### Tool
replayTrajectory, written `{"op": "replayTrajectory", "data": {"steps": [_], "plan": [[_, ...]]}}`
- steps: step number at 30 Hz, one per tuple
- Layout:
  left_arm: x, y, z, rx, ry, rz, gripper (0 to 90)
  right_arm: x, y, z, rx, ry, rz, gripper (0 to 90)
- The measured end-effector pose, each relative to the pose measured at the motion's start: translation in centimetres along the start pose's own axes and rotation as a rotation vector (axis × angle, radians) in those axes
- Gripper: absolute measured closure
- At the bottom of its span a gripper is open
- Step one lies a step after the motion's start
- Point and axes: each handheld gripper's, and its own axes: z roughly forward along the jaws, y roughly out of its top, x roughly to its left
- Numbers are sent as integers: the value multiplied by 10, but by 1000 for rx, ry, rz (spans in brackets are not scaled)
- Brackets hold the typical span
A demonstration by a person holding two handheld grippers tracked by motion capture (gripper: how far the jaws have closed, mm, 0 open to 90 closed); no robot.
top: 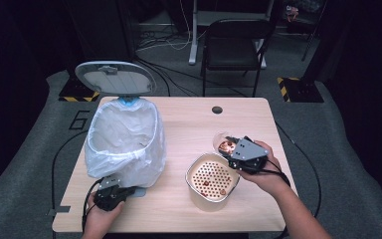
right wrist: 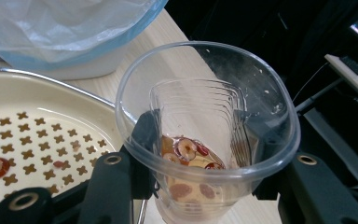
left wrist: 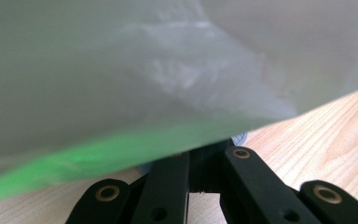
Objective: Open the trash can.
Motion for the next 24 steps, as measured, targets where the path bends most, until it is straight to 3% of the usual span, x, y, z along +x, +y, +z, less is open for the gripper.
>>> {"op": "replayTrajectory", "data": {"steps": [9,12,14,15,24], "plan": [[0,0,0,-1,1,-2,900,13,4,-1,35,-34,-145,532],[0,0,0,1,-3,-3,900,15,3,-1,41,-39,-168,532],[-1,-1,1,-4,8,-27,900,16,4,-1,43,-38,-177,532],[-1,0,0,-4,2,-8,900,16,4,-1,43,-41,-183,532],[0,0,0,0,1,0,900,23,5,-5,56,-58,-277,533]]}}
